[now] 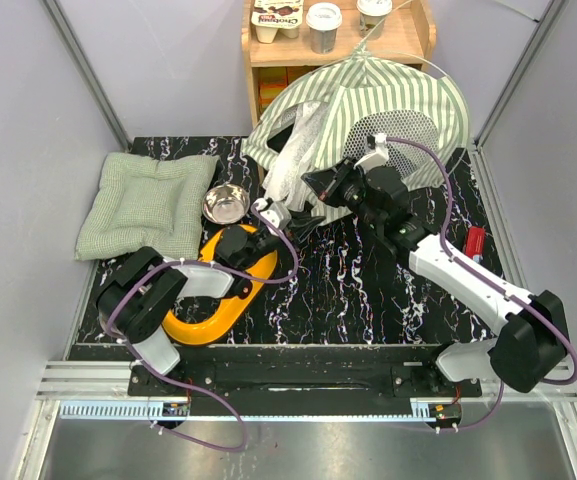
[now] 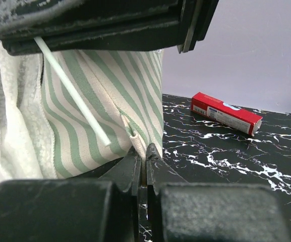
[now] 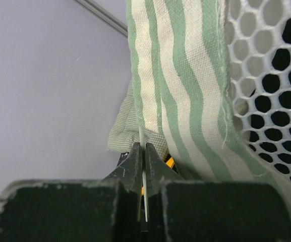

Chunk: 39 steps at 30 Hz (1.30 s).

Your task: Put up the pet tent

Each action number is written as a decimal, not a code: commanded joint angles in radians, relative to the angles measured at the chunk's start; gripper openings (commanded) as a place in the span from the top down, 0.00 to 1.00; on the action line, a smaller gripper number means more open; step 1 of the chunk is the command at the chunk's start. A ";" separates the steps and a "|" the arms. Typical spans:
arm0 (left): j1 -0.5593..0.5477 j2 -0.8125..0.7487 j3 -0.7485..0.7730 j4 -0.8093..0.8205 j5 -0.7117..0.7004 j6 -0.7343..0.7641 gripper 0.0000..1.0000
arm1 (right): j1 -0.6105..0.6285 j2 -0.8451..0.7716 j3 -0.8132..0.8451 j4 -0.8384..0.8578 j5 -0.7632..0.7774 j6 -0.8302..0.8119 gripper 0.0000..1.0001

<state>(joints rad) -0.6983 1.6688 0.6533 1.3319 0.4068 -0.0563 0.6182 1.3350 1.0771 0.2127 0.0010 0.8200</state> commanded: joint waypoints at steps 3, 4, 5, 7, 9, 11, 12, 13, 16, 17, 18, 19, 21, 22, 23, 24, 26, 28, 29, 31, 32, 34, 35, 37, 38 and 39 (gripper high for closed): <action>0.034 -0.053 -0.024 0.115 0.061 0.000 1.00 | -0.051 0.000 0.081 0.191 0.186 -0.091 1.00; 0.039 -0.058 -0.027 0.102 0.064 0.000 1.00 | -0.055 -0.008 0.073 0.186 0.182 -0.096 1.00; 0.043 -0.063 -0.029 0.083 0.064 0.000 1.00 | -0.060 -0.019 0.069 0.179 0.174 -0.094 1.00; 0.049 -0.067 -0.030 0.041 0.072 -0.004 1.00 | -0.074 -0.028 0.060 0.163 0.159 -0.097 1.00; 0.051 -0.066 -0.032 0.023 0.078 0.001 1.00 | -0.081 -0.027 0.053 0.157 0.139 -0.101 1.00; 0.051 -0.063 -0.027 0.003 0.081 0.000 1.00 | -0.084 -0.016 0.055 0.159 0.113 -0.105 1.00; 0.051 -0.064 -0.021 -0.013 0.078 0.003 1.00 | -0.084 -0.010 0.056 0.159 0.103 -0.111 1.00; 0.051 -0.064 -0.017 -0.031 0.070 0.006 1.00 | -0.084 -0.005 0.060 0.157 0.096 -0.117 1.00; 0.051 -0.073 -0.011 -0.071 0.072 0.007 1.00 | -0.092 0.003 0.060 0.152 0.083 -0.134 1.00; 0.052 -0.076 -0.011 -0.076 0.073 0.001 1.00 | -0.098 0.006 0.061 0.151 0.080 -0.142 1.00; 0.054 -0.076 -0.009 -0.079 0.079 0.000 1.00 | -0.104 0.006 0.063 0.146 0.068 -0.147 1.00; 0.053 -0.076 -0.009 -0.080 0.084 -0.002 1.00 | -0.109 0.004 0.067 0.139 0.057 -0.151 1.00; 0.057 -0.073 -0.009 -0.082 0.090 -0.017 1.00 | -0.118 0.001 0.075 0.114 0.027 -0.171 1.00; 0.062 -0.075 -0.009 -0.080 0.095 -0.026 1.00 | -0.120 -0.005 0.086 0.096 0.016 -0.186 1.00; 0.065 -0.078 -0.007 -0.080 0.096 -0.037 1.00 | -0.120 -0.005 0.093 0.068 0.010 -0.205 1.00; 0.068 -0.080 -0.004 -0.083 0.102 -0.051 1.00 | -0.120 -0.005 0.096 0.047 0.004 -0.217 1.00; 0.075 -0.083 0.003 -0.091 0.113 -0.065 1.00 | -0.120 -0.011 0.087 0.036 0.002 -0.228 1.00; 0.077 -0.086 0.008 -0.105 0.124 -0.068 1.00 | -0.120 -0.014 0.069 0.056 0.002 -0.229 1.00; 0.077 -0.087 0.008 -0.108 0.130 -0.068 1.00 | -0.120 -0.014 0.060 0.072 0.004 -0.226 1.00; 0.077 -0.086 0.005 -0.109 0.136 -0.066 1.00 | -0.120 -0.011 0.046 0.102 0.005 -0.219 1.00; 0.077 -0.084 0.005 -0.111 0.135 -0.068 1.00 | -0.120 -0.001 0.047 0.111 0.004 -0.214 1.00; 0.074 -0.084 0.012 -0.129 0.124 -0.062 1.00 | -0.120 0.019 0.061 0.125 0.002 -0.203 1.00; 0.074 -0.087 0.019 -0.138 0.118 -0.059 1.00 | -0.120 0.027 0.069 0.132 0.002 -0.203 1.00; 0.074 -0.095 0.023 -0.149 0.110 -0.053 1.00 | -0.120 0.041 0.083 0.133 0.004 -0.208 1.00; 0.075 -0.096 0.020 -0.148 0.109 -0.051 1.00 | -0.120 0.044 0.083 0.131 0.005 -0.216 1.00; 0.075 -0.099 0.019 -0.148 0.107 -0.050 1.00 | -0.120 0.043 0.084 0.125 0.014 -0.225 1.00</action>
<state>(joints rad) -0.6266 1.6108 0.6491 1.1942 0.4946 -0.1070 0.5564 1.3693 1.0954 0.2001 -0.1265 0.6285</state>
